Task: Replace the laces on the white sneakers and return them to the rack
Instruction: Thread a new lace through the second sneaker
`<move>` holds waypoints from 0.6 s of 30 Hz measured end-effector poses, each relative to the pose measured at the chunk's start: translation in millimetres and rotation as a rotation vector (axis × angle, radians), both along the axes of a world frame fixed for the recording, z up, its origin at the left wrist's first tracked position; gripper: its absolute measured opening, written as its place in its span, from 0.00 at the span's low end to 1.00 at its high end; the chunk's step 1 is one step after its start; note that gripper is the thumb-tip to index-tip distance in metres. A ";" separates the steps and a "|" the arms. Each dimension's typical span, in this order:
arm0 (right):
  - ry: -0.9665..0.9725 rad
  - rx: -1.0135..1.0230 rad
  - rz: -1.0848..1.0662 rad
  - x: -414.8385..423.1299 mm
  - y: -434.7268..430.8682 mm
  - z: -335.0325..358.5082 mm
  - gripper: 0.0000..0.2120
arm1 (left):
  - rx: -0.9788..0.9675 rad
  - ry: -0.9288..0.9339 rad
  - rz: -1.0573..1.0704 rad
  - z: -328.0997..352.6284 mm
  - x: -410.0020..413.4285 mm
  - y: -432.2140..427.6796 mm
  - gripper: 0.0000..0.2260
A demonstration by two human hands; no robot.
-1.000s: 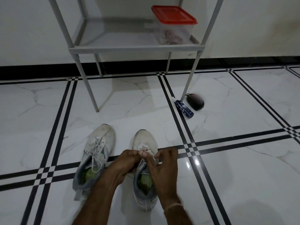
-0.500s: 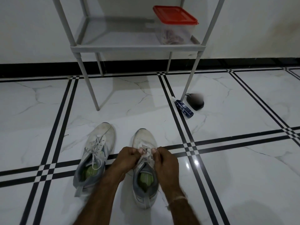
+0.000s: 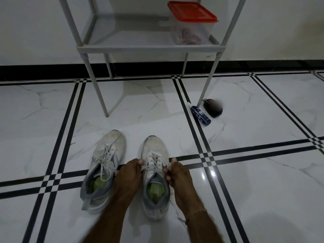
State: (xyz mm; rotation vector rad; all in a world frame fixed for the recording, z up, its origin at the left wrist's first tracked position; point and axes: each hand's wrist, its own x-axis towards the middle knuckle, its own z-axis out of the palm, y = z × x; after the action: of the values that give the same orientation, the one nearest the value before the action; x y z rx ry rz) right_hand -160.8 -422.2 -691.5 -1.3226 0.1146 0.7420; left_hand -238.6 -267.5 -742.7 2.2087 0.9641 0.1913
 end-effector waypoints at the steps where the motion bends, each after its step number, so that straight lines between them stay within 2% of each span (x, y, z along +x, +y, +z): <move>1: 0.016 0.003 -0.012 -2.6 2.0 -1.9 0.18 | 0.006 -0.020 0.042 -0.7 1.4 -1.0 0.22; 6: 0.003 -0.038 -0.073 -12.7 8.5 -5.7 0.17 | 0.021 -0.011 0.228 -2.7 10.6 -12.2 0.17; 13: 0.070 -0.006 -0.138 -21.2 9.7 -3.1 0.17 | -0.162 -0.039 0.433 -21.5 6.3 -23.6 0.16; 18: 0.204 -0.137 -0.109 3.1 9.4 -15.5 0.13 | -0.309 -0.017 0.360 -9.8 2.6 -21.7 0.18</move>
State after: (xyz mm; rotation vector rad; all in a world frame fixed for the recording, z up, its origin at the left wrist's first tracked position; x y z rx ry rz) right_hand -157.6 -412.8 -707.0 -1.3564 0.4036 0.7857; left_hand -236.0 -289.2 -752.5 1.7414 1.2849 0.2096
